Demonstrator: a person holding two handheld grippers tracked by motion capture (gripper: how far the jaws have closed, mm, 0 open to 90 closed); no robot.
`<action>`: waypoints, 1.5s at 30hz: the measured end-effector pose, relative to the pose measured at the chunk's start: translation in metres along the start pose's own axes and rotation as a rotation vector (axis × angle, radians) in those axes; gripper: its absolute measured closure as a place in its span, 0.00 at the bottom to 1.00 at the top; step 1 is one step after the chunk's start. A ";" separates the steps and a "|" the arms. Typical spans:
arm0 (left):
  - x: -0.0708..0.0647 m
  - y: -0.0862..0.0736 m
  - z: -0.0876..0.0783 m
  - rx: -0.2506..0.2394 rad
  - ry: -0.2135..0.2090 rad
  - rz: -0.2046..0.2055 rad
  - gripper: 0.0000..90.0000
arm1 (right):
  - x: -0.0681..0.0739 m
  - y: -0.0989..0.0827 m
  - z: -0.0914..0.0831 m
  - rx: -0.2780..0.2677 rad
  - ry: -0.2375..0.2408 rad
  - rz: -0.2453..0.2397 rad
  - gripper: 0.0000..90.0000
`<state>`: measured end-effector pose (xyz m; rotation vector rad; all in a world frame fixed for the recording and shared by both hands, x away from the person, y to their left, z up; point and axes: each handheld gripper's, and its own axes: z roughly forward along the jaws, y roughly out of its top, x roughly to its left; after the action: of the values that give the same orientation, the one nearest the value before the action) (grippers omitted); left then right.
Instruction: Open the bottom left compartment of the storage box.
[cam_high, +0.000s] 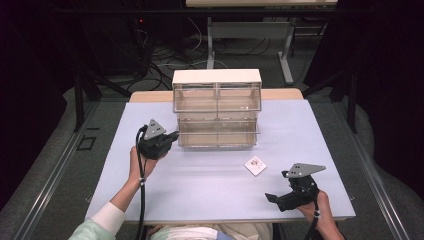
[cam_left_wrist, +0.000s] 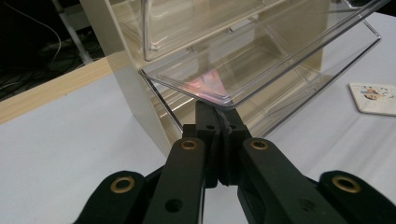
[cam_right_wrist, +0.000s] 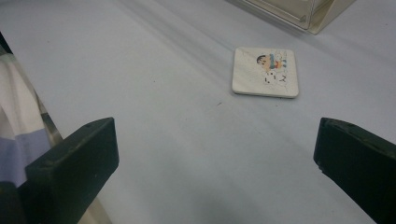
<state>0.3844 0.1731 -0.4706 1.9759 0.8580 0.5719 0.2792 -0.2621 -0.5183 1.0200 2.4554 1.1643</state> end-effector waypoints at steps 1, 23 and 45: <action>0.000 0.001 0.001 -0.005 -0.001 -0.004 1.00 | 0.000 0.000 0.000 0.000 0.000 0.000 0.00; 0.018 0.015 0.008 -0.033 0.029 -0.041 1.00 | -0.001 0.002 0.007 0.002 0.004 0.003 0.00; 0.022 0.018 0.009 -0.057 0.039 -0.049 1.00 | -0.003 0.010 0.014 0.036 -0.001 -0.004 0.00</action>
<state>0.4108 0.1783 -0.4580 1.8927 0.9028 0.6020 0.2929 -0.2512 -0.5206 1.0250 2.4852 1.1222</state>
